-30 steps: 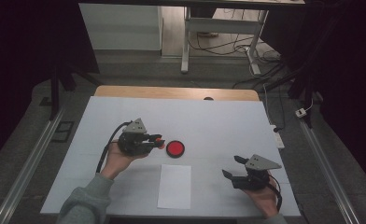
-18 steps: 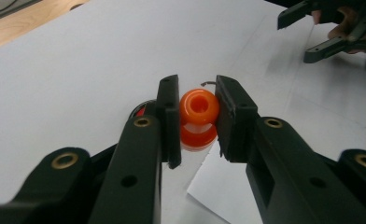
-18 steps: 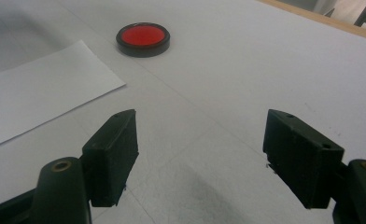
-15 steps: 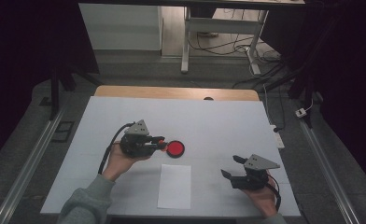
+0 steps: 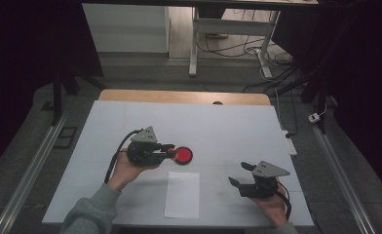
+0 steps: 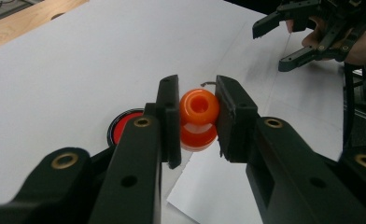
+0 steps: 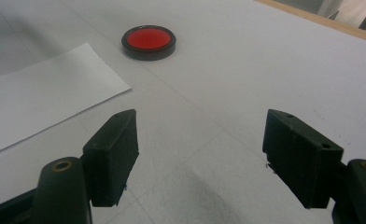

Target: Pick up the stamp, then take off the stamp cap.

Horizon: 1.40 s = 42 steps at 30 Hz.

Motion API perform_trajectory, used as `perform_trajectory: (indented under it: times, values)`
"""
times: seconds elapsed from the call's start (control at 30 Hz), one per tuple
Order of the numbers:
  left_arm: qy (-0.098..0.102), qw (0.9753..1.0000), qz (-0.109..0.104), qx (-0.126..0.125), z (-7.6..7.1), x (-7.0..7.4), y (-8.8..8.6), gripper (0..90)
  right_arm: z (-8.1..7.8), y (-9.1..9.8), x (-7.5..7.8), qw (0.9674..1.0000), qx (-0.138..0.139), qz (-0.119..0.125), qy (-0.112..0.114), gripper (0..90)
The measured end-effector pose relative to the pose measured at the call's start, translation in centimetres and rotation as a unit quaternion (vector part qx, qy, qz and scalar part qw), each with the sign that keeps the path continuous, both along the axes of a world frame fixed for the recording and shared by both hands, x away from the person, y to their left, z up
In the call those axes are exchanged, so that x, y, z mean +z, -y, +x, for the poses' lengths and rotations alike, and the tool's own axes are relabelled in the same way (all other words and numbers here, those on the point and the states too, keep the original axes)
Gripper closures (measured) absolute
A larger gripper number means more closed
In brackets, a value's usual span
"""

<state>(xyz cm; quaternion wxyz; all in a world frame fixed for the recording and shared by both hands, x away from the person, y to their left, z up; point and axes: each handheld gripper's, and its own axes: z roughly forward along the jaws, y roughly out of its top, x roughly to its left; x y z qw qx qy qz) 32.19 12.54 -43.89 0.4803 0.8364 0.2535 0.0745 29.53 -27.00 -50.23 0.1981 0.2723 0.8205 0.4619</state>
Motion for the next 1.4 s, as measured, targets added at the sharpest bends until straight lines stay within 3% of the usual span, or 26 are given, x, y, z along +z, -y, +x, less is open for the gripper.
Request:
perform_trajectory:
  times: [0.87, 1.4]
  values:
    - [0.002, 0.9998, -0.003, -0.017, -0.3, 0.1, 1.5, 72.4, -0.2, -0.9, 0.3, 0.9999, 0.013, 0.002, 0.003, 26.2]
    - [0.001, 0.9997, -0.002, -0.025, -0.3, 0.0, 2.2, 72.4, -0.3, -2.7, 0.9, 0.9995, 0.03, 0.006, 0.007, 26.2]
